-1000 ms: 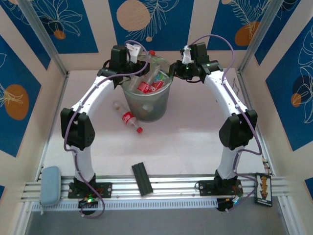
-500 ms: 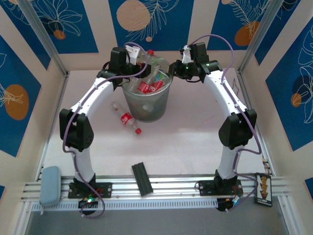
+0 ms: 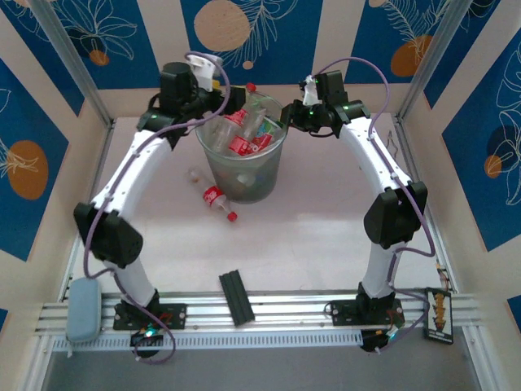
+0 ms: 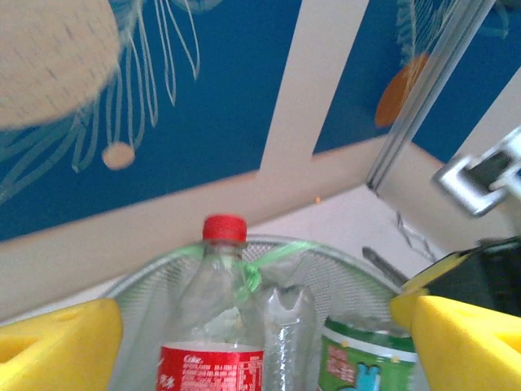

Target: Put the plastic bottles in the bin

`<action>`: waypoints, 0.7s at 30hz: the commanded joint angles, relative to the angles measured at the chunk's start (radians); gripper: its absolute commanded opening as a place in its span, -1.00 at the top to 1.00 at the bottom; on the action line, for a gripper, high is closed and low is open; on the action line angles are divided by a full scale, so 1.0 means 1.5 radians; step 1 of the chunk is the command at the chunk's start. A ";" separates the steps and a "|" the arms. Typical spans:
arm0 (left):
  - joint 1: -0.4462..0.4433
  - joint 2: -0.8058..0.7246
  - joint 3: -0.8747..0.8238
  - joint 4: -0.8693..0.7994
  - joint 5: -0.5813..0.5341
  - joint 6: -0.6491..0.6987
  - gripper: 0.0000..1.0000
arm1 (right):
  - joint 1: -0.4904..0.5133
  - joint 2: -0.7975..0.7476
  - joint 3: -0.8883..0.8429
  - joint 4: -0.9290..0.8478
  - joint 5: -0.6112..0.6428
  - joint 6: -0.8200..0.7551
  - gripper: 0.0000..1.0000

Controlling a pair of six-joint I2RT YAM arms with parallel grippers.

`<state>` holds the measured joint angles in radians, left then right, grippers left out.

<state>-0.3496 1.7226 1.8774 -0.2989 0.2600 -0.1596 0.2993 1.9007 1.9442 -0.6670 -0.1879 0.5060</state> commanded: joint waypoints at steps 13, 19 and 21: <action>0.246 -0.284 -0.546 0.097 0.066 -0.374 -0.79 | -0.003 -0.008 -0.004 -0.004 -0.030 -0.021 0.53; 0.238 -0.243 -0.683 0.215 0.082 -0.487 -0.75 | -0.003 -0.014 -0.017 0.005 -0.031 -0.018 0.53; 0.220 -0.215 -0.711 0.244 0.072 -0.504 -0.75 | -0.005 -0.015 -0.023 0.010 -0.032 -0.016 0.54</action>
<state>0.0059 1.3628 0.8433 -0.0837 0.3408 -0.8108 0.2932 1.8999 1.9343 -0.6544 -0.2070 0.4957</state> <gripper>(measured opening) 0.876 0.233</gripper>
